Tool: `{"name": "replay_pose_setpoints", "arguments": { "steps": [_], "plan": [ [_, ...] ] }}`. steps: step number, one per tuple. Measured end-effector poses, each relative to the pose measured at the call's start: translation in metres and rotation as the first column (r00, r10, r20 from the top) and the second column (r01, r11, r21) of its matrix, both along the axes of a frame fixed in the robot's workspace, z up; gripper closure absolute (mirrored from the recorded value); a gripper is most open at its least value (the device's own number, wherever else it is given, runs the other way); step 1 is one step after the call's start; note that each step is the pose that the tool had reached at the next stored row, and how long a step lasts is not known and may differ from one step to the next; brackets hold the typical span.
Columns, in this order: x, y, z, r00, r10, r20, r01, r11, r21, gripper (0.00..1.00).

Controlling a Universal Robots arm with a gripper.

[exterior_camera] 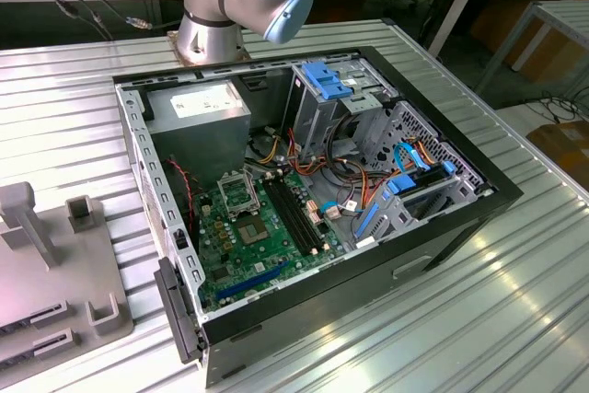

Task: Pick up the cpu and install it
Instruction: 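Pick up the cpu and move it towards the insertion slot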

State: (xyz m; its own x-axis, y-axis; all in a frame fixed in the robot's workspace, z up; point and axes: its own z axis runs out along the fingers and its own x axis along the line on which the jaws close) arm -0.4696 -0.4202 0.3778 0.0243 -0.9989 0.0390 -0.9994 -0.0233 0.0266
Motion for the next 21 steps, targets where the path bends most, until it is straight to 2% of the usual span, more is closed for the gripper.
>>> {"name": "replay_pose_setpoints", "arguments": {
  "steps": [1, 2, 14, 15, 18, 21],
  "plan": [
    [0.0000, 0.0000, -0.0001, 0.9998, 0.021, -0.0001, -0.021, 0.9998, 0.0000, 0.89],
    [0.0000, 0.0000, -0.0001, 0.9997, 0.024, -0.0001, -0.024, 0.9997, 0.0000, 0.89],
    [0.0000, 0.0000, -0.0003, 0.9997, 0.024, 0.0018, -0.024, 0.9997, 0.0000, 0.89],
    [0.0000, 0.0000, -0.0003, 0.9998, 0.019, 0.0019, -0.019, 0.9998, -0.0004, 0.89],
    [0.0000, 0.0001, -0.0005, 0.9991, -0.042, 0.0018, 0.042, 0.9991, -0.0011, 0.89],
    [0.0001, 0.0001, -0.0010, 0.9949, -0.101, 0.0017, 0.101, 0.9949, -0.0012, 0.89]
  ]
}}
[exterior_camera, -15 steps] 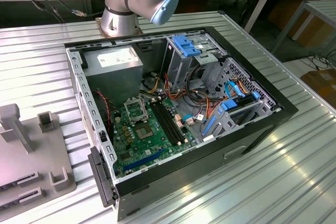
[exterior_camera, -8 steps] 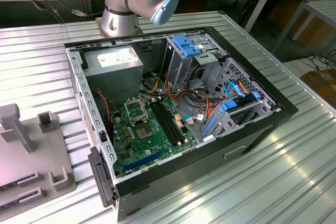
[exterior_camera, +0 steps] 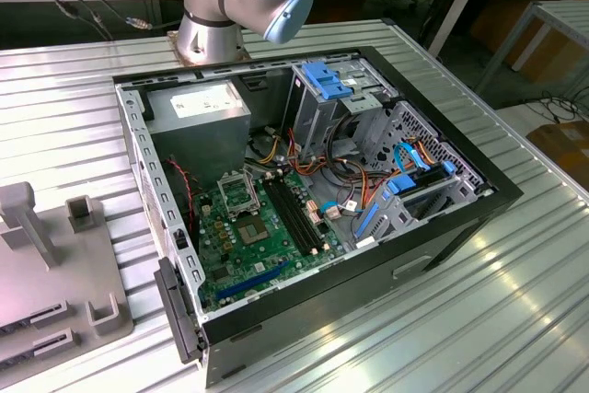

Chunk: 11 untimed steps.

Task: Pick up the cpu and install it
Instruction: 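Pick up the cpu and move it towards the insertion slot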

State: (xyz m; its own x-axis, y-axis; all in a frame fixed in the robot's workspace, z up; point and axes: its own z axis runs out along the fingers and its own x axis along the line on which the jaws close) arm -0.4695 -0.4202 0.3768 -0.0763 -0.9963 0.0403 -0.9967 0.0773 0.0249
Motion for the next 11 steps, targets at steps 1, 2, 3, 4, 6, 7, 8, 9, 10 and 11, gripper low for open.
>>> {"name": "replay_pose_setpoints", "arguments": {
  "steps": [1, 2, 3, 4, 6, 7, 8, 9, 10, 11],
  "plan": [
    [0.0000, 0.0000, -0.0001, 0.9999, -0.017, -0.0001, 0.017, 0.9999, 0.0000, 0.89],
    [0.0000, 0.0000, -0.0005, 0.9989, -0.047, 0.0000, 0.047, 0.9989, 0.0000, 0.89],
    [0.0000, 0.0000, -0.0008, 0.9974, -0.073, 0.0000, 0.073, 0.9974, 0.0000, 0.89],
    [0.0000, 0.0000, -0.0010, 0.9954, -0.096, 0.0000, 0.096, 0.9954, 0.0000, 0.89],
    [0.0000, 0.0000, -0.0014, 0.9911, -0.133, 0.0001, 0.133, 0.9911, 0.0001, 0.89],
    [0.0000, 0.0000, -0.0014, 0.9889, -0.149, 0.0000, 0.149, 0.9889, 0.0000, 0.89],
    [0.0000, 0.0000, -0.0016, 0.9866, -0.163, 0.0000, 0.163, 0.9866, 0.0000, 0.89],
    [0.0000, 0.0000, -0.0017, 0.9843, -0.176, 0.0000, 0.176, 0.9843, 0.0000, 0.89],
    [0.0000, -0.0001, -0.0019, 0.9816, -0.191, 0.0001, 0.191, 0.9816, 0.0001, 0.89],
    [0.0000, -0.0001, -0.0020, 0.9791, -0.203, 0.0000, 0.203, 0.9791, 0.0000, 0.89]
  ]
}}
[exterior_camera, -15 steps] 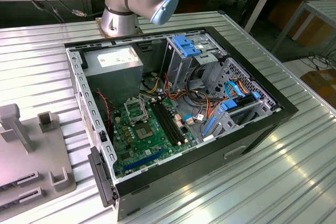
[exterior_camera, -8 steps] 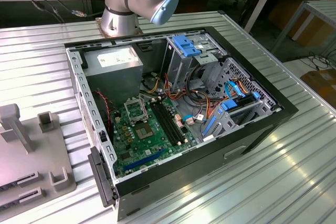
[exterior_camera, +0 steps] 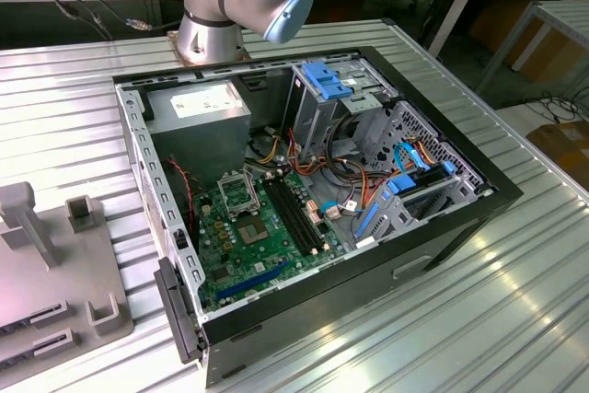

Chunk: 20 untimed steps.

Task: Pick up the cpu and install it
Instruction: 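Pick up the cpu and move it towards the insertion slot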

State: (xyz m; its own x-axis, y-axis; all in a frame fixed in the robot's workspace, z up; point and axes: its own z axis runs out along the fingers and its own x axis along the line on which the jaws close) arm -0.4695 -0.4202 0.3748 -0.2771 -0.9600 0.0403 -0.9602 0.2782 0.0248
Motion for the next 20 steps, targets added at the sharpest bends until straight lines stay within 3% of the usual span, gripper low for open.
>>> {"name": "replay_pose_setpoints", "arguments": {
  "steps": [3, 9, 12, 18, 20],
  "plan": [
    [0.0000, 0.0000, -0.0005, 0.9989, -0.047, 0.0000, 0.047, 0.9989, 0.0000, 0.89],
    [0.0000, 0.0001, -0.0012, 0.9927, -0.121, 0.0001, 0.121, 0.9927, -0.0012, 0.89],
    [0.0000, 0.0001, -0.0017, 0.9866, -0.163, 0.0005, 0.163, 0.9866, -0.0035, 0.89],
    [0.0000, 0.0001, -0.0026, 0.9655, -0.260, 0.0023, 0.260, 0.9655, -0.0116, 0.89],
    [0.0000, 0.0002, -0.0027, 0.9601, -0.279, 0.0026, 0.279, 0.9601, -0.0129, 0.89]
  ]
}}
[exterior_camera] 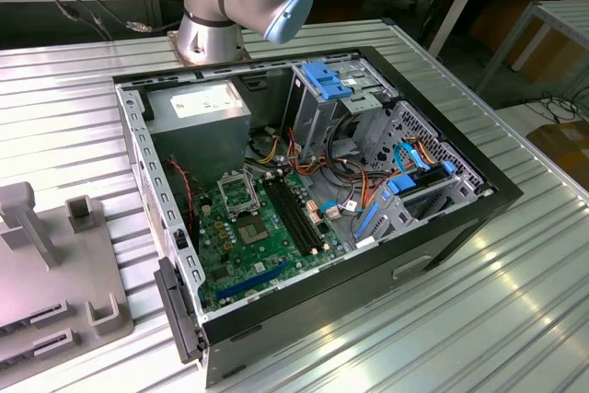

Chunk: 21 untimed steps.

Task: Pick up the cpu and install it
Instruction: 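Pick up the cpu and move it towards the insertion slot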

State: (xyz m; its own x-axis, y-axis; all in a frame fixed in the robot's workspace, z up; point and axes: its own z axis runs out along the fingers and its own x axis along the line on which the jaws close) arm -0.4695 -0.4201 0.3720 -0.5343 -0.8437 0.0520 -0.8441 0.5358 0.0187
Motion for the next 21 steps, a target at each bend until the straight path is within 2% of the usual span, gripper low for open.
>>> {"name": "replay_pose_setpoints", "arguments": {
  "steps": [5, 10, 21],
  "plan": [
    [0.0000, 0.0001, -0.0005, 0.9985, -0.054, 0.0001, 0.054, 0.9985, -0.0043, 0.89],
    [0.0000, 0.0002, -0.0007, 0.9950, -0.100, 0.0004, 0.100, 0.9950, -0.0082, 0.89],
    [0.0000, 0.0002, -0.0007, 0.9946, -0.104, 0.0004, 0.104, 0.9945, -0.0082, 0.89]
  ]
}}
